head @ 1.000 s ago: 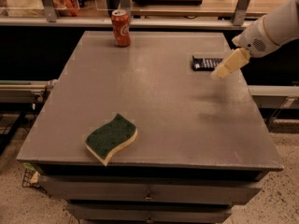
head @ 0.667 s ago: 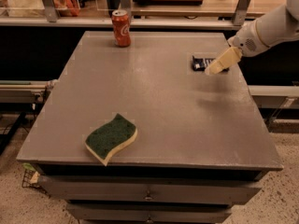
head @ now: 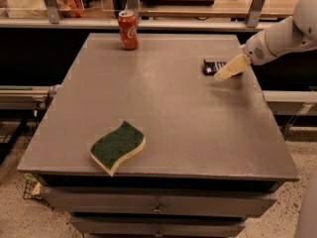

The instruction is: Move rxbar blueberry near sponge

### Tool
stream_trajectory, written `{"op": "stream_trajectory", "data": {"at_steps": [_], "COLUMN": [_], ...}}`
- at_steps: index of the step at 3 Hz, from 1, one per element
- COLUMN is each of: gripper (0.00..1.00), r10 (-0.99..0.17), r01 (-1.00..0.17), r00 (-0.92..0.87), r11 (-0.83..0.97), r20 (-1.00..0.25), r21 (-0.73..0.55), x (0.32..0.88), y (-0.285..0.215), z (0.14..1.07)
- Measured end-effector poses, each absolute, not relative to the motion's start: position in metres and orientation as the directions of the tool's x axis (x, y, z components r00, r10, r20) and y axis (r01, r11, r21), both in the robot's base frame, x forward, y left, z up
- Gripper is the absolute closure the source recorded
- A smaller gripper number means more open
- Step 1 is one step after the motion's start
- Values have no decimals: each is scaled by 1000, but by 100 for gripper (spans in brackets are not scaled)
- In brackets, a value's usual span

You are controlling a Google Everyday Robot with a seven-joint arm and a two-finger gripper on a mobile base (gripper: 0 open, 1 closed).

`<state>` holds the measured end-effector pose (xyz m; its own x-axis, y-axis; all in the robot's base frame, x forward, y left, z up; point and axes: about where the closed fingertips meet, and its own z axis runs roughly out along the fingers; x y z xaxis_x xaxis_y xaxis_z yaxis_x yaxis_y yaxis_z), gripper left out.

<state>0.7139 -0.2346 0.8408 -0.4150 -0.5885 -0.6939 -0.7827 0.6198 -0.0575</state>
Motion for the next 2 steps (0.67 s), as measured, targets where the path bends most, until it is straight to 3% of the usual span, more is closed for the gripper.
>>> {"op": "stream_trajectory", "data": {"at_steps": [1,2], "gripper": [17,48], "r10": [-585,-585], "r01": [-780,-782], "r00": [-416,-410], "r11": [623,621], "r20": [-697,-699], "r21": [-58,-61], "x": [719,722], "y": [-236,-235], "z": [831,831]}}
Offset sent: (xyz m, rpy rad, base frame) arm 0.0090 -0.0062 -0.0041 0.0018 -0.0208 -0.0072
